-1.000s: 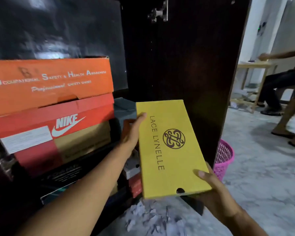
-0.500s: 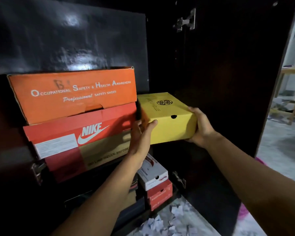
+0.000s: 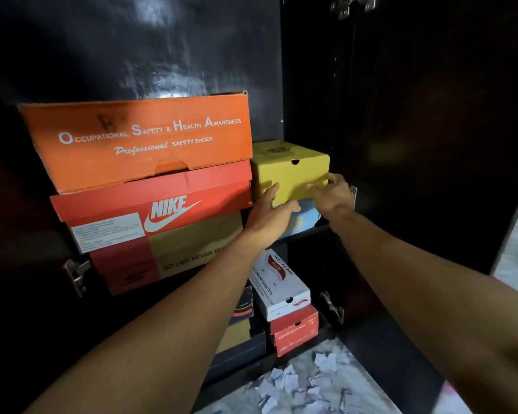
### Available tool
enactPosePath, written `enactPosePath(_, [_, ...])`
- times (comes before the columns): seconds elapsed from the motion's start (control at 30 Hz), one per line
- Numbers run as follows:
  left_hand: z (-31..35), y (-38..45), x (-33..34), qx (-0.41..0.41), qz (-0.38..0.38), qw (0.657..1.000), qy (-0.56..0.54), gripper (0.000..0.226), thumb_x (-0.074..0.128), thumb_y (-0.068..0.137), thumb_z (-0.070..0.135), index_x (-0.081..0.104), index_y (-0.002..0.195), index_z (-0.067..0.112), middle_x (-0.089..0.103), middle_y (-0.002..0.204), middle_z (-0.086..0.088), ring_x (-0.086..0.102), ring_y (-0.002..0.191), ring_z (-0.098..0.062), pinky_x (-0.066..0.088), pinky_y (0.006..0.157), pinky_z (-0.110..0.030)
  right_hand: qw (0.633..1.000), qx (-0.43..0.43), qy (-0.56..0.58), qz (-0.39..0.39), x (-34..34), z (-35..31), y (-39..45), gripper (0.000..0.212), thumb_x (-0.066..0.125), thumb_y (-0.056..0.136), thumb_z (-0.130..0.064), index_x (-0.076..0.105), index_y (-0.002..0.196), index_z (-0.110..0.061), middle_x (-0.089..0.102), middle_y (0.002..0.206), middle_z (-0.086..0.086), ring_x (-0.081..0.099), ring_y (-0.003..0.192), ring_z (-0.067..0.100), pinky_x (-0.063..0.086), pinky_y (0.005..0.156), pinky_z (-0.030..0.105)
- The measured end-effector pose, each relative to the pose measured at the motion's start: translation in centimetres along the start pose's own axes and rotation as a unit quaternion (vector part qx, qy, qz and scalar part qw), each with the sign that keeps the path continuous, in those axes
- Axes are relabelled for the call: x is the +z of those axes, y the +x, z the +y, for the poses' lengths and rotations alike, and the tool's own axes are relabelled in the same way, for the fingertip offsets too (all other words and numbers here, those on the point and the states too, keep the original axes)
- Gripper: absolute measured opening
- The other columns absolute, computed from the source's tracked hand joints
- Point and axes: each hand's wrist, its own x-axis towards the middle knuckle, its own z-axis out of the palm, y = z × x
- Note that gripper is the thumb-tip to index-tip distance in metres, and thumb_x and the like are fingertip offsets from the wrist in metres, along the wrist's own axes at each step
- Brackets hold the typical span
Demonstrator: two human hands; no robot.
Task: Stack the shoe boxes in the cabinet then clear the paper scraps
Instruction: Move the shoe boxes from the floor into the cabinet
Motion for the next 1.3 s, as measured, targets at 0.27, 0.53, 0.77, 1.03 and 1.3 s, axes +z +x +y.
enactPosePath(0.27, [-0.8,-0.7,0.8,0.006,0.000,0.997,0.075,0.057,0.060,0.097,0.035,0.043,0.151,0.032,0.044,0.151,0.005,0.043,0.139,-0.018,0.035,0.105,-0.032,0.996,-0.013,-0.018,-0.086,-0.7,0.1,-1.3,0.057,0.059,0.100,-0.034,0.045,0.151,-0.013,0.054,0.148,0.010,0.053,0.134,0.032,0.044,0.103,0.033])
enactPosePath(0.53, [-0.9,-3.7,7.8,0.062,-0.050,0.997,0.026,0.020,0.065,0.091,0.027,0.070,0.108,0.034,0.073,0.101,0.002,0.072,0.098,-0.020,0.056,0.092,-0.043,0.993,-0.093,0.012,-0.075,-9.9,5.9,-9.9,0.019,0.072,0.090,-0.022,0.073,0.110,-0.021,0.077,0.104,-0.003,0.071,0.100,0.011,0.055,0.099,0.035])
enactPosePath(0.77, [-2.8,-10.7,21.0,0.079,-0.235,0.969,-0.011,0.020,0.061,0.097,0.004,0.074,0.102,0.019,0.072,0.090,-0.004,0.072,0.069,-0.008,0.051,0.064,-0.018,0.999,-0.044,-0.024,0.007,-23.5,16.5,-21.8,0.014,0.069,0.093,-0.007,0.073,0.106,-0.012,0.076,0.098,0.000,0.071,0.093,0.012,0.052,0.084,0.015])
enactPosePath(1.03, [-6.9,-24.3,38.2,0.038,-0.465,0.883,0.039,0.022,0.058,0.098,0.009,0.073,0.097,0.025,0.072,0.097,-0.003,0.073,0.076,-0.017,0.051,0.069,-0.025,0.967,0.162,-0.057,0.190,-38.0,29.5,-38.6,0.008,0.068,0.096,-0.020,0.073,0.102,-0.022,0.075,0.100,-0.005,0.067,0.088,0.005,0.049,0.072,0.007])
enactPosePath(1.3, [-11.3,-40.4,53.9,-0.040,-0.627,0.775,0.060,0.016,0.056,0.100,0.015,0.071,0.106,0.020,0.071,0.098,-0.003,0.069,0.082,-0.021,0.047,0.074,-0.029,0.810,0.366,-0.138,0.436,-49.3,43.1,-57.1,0.010,0.069,0.091,-0.013,0.073,0.098,-0.018,0.073,0.097,-0.003,0.068,0.087,0.016,0.054,0.084,0.032])
